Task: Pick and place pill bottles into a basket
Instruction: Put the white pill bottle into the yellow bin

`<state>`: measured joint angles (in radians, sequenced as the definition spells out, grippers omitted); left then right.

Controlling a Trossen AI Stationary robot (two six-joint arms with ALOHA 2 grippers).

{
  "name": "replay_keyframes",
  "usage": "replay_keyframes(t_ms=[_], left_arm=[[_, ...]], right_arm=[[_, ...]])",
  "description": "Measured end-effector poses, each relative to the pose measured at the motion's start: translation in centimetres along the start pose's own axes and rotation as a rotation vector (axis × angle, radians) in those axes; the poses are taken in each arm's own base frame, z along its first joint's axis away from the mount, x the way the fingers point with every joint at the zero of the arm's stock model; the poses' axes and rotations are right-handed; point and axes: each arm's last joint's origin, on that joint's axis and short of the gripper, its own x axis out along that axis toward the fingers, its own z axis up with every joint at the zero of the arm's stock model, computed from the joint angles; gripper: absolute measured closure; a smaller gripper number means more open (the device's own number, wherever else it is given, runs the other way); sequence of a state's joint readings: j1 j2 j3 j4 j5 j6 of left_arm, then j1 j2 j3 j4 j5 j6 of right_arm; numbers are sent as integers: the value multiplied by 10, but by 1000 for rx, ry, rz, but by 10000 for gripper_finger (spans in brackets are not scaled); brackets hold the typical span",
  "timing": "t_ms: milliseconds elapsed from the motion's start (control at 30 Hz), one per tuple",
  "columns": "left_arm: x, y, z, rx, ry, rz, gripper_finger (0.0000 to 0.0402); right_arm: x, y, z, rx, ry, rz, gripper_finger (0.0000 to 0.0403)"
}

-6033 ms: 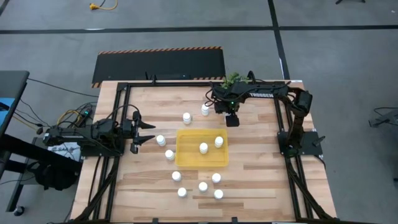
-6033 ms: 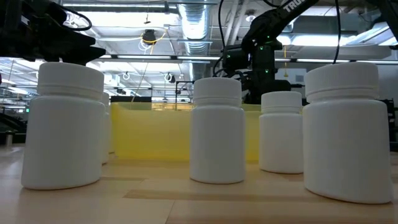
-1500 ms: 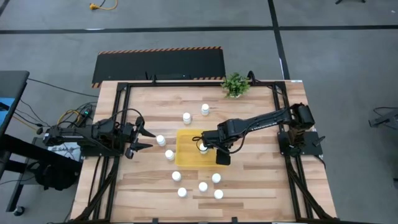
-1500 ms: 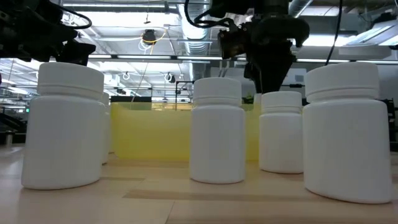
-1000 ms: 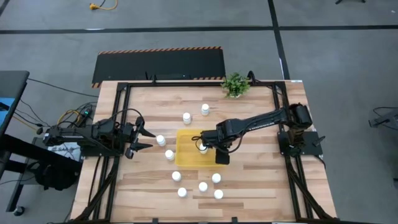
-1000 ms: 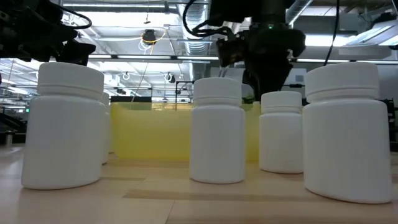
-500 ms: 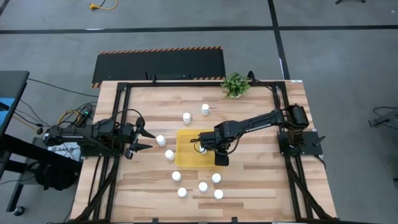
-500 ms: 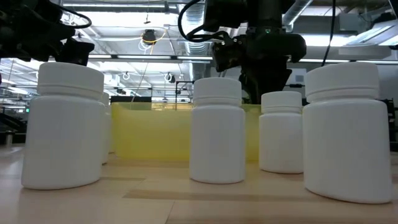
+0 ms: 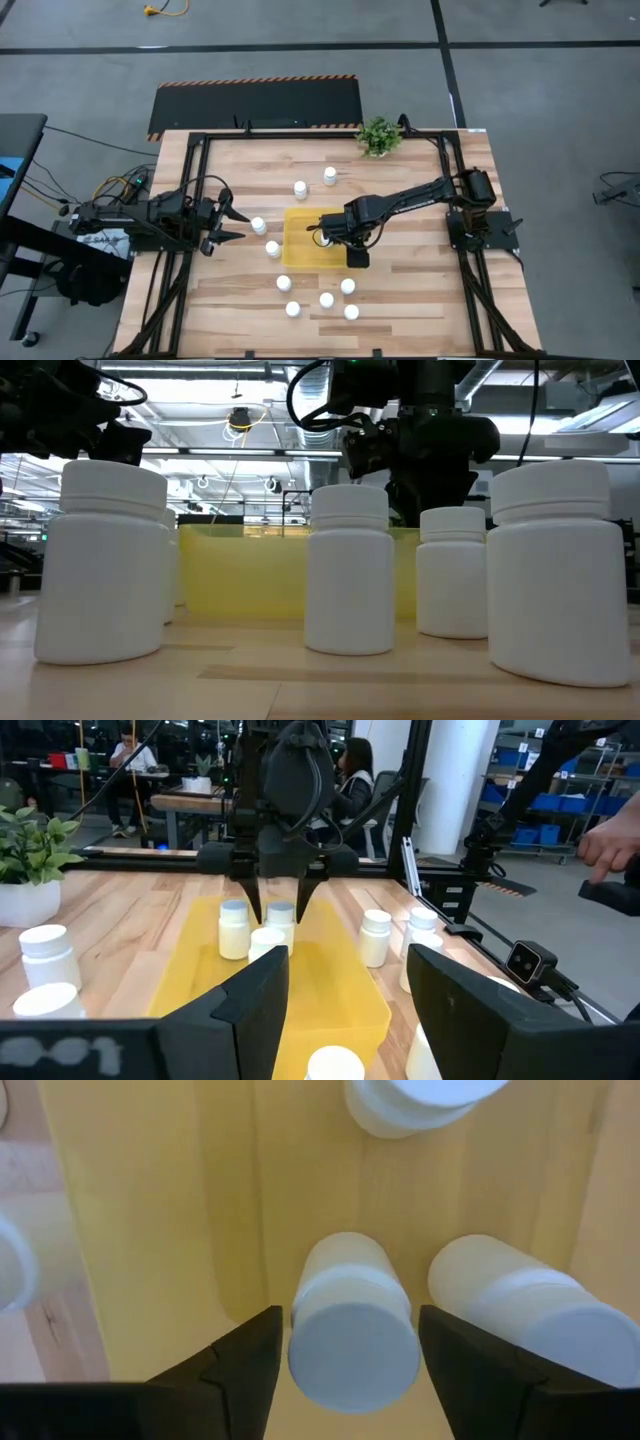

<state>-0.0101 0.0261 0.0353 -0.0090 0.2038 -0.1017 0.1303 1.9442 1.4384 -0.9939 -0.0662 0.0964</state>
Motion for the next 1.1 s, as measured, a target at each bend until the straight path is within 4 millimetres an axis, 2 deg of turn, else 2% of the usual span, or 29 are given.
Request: replay_keyframes(t_ms=[133,467,767,933,1100], left_arm=[[0,0,0,0,0,0,208],[0,0,0,0,0,0,208],[0,0,0,0,0,0,208],[0,0,1,-4,-11,-2,208],[0,0,1,-34,-16,-4,208]], right_arm=[[-4,1,2,-2,-10,1,177],[-33,4,14,-54,-61,2,178],[-84,7,29,-77,-168,-14,178],[-115,-6,36,-39,-247,-106,178],[-138,-25,37,-8,-295,-172,180]])
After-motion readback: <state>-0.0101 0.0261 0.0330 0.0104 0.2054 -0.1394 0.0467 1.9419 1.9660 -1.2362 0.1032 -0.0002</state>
